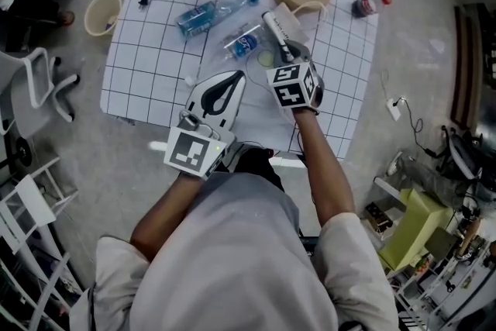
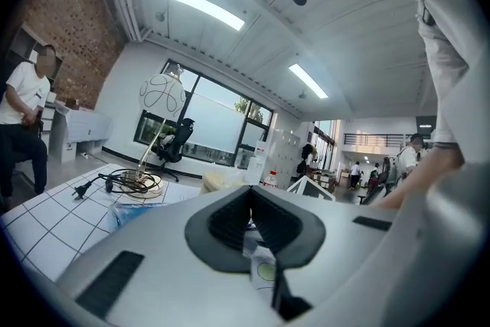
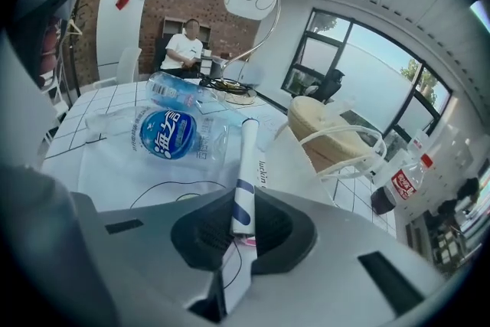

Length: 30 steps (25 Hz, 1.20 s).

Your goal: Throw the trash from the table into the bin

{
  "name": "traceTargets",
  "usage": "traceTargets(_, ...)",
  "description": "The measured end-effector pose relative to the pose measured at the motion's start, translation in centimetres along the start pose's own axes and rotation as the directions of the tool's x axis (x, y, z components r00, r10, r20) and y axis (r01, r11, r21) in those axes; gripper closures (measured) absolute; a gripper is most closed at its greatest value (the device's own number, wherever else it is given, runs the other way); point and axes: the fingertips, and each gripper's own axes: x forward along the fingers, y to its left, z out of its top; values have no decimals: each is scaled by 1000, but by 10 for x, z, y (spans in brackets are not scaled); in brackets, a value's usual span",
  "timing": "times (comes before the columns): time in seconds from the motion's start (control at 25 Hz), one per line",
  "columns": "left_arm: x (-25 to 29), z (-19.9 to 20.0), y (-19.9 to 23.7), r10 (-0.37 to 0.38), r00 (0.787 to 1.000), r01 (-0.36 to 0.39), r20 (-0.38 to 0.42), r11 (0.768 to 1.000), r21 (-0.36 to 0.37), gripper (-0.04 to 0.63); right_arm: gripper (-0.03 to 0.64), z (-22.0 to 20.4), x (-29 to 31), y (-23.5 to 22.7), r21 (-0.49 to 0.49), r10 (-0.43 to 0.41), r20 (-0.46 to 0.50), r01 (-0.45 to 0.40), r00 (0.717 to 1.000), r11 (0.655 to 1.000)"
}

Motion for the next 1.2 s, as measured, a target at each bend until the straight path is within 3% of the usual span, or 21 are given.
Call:
traceTargets(0.36, 5, 0, -12, -50, 999, 50, 5, 999, 6, 589, 588, 1, -26, -3, 106, 16, 58, -22, 998, 994)
traceTargets(0.64, 8, 2, -23, -86, 996, 87, 14, 996, -30, 589, 588, 0, -55, 8, 163, 33, 110, -50, 993, 985)
traceTargets(0.84, 9, 3, -29, -109, 994, 110, 24, 992, -55, 589, 588, -4, -68, 17, 173, 44, 136, -67, 990, 983)
traceTargets(1.2, 13, -3, -42, -146, 989, 146, -1, 989, -35, 589, 588, 0, -99, 19, 212, 19, 188, -60, 982, 976)
